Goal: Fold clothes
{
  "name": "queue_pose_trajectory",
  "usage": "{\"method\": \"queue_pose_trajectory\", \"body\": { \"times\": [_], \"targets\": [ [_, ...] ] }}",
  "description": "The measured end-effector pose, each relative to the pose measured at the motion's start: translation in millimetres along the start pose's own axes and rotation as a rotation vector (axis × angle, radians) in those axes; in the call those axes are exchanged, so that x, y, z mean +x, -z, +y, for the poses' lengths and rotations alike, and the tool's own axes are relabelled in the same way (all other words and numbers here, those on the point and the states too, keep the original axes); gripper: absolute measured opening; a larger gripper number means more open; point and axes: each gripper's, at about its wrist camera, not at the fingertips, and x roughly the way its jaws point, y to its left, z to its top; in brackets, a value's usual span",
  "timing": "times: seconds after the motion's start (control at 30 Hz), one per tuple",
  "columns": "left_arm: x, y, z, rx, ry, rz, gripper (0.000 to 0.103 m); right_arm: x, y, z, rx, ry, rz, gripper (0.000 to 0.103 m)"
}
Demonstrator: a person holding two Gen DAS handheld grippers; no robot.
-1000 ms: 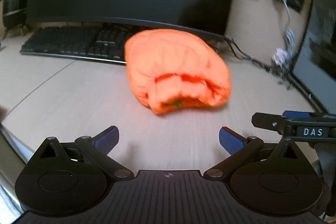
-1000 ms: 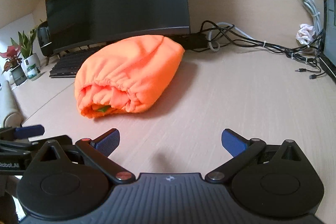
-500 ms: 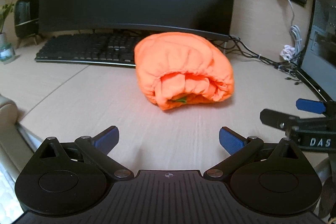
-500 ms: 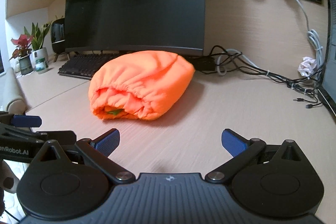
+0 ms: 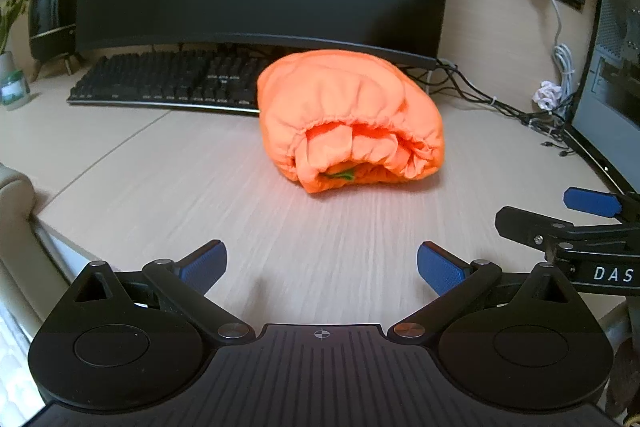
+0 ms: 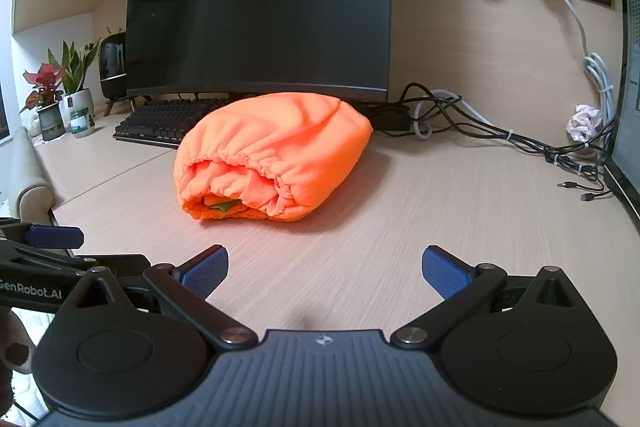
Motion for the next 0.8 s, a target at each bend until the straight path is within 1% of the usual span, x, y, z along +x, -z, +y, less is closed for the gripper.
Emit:
{"method": "queue_pose_trajectory", "body": {
  "times": [0.2,0.8],
  "targets": [
    [-0.9,-0.2,0.1,0.004,-0.007,-0.004,0.103,-3.0,0.3,1.5,0.000,0.000,-0.014,0.103],
    [-9.0,-0.9,3.3,-0.006,0.003,-0.037,0.103,-6.6,4.7,4.3,-0.004,-0.005,-0.007,0.103]
  ]
}}
